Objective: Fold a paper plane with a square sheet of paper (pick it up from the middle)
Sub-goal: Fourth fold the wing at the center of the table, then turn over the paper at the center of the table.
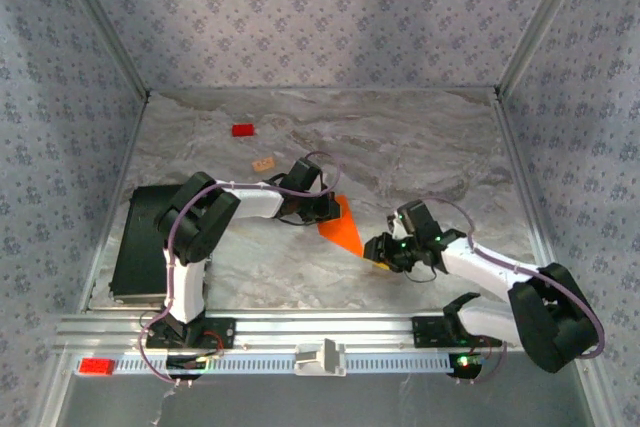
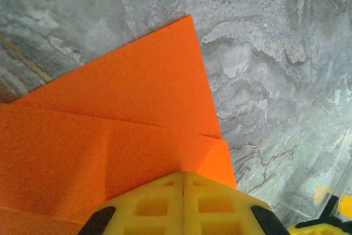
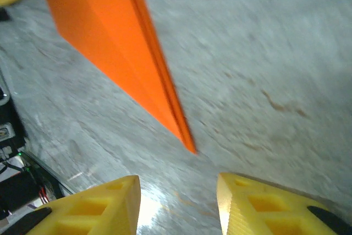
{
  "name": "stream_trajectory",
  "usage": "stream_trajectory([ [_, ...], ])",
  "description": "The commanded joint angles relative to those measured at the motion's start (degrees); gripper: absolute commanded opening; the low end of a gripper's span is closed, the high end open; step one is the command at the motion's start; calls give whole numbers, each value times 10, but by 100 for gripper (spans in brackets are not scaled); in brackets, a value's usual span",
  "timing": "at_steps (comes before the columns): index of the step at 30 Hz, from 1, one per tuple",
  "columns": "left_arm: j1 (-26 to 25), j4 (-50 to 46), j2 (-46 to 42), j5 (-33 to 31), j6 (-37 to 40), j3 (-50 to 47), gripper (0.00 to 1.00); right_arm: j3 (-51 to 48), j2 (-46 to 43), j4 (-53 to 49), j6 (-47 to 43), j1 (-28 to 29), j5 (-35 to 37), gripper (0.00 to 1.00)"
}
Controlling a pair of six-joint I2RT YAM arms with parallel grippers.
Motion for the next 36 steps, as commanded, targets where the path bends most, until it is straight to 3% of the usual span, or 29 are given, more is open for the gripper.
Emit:
stream_trajectory([
  [1, 1, -20, 10, -15, -5, -13, 5, -2, -5, 9, 28, 3, -26, 41],
  [17, 3, -15, 11, -11, -12, -14, 5, 8, 63, 85, 50, 1, -37, 32],
  [36, 9, -5, 10, 2, -20, -16, 5, -3, 73, 170, 72, -21, -48, 33],
])
